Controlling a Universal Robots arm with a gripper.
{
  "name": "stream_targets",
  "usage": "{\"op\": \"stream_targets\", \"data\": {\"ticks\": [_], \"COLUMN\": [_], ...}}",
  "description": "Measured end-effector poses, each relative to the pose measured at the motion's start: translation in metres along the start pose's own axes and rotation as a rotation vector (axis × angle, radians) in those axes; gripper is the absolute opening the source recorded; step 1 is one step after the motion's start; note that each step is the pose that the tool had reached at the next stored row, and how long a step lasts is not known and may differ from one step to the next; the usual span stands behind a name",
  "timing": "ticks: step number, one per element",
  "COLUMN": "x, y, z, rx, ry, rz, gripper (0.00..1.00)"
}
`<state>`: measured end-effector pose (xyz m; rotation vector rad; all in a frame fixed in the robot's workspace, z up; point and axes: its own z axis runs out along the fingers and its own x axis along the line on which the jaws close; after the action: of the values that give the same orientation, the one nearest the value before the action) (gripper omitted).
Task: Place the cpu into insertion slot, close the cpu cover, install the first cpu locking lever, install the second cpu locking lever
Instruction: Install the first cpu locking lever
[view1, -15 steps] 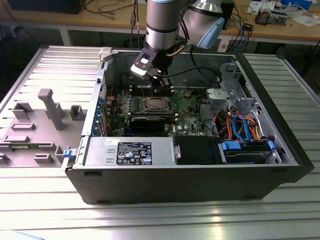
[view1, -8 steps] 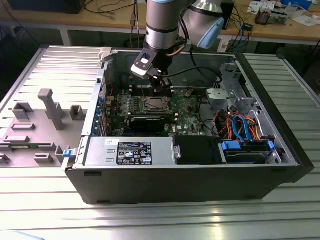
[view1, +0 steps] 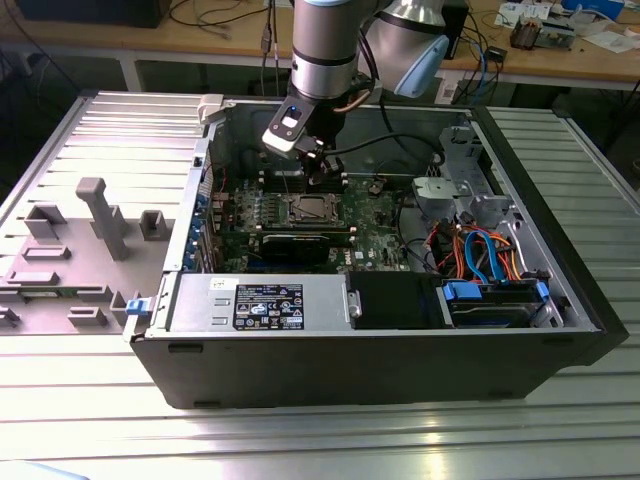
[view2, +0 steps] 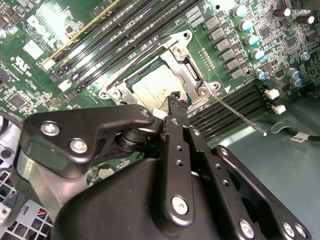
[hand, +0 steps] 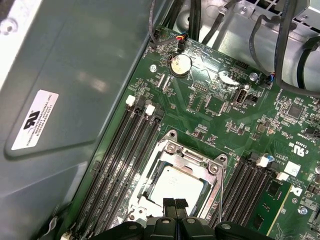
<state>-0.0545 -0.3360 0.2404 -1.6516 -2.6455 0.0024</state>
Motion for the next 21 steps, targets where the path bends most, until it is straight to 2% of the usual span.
{"op": "stream_targets", "data": {"ticks": [21], "x": [0.0000], "y": [0.0000], "z": [0.0000], "rx": [0.0005], "ry": [-0.0004], "rz": [-0.030], "gripper": [0.11]}}
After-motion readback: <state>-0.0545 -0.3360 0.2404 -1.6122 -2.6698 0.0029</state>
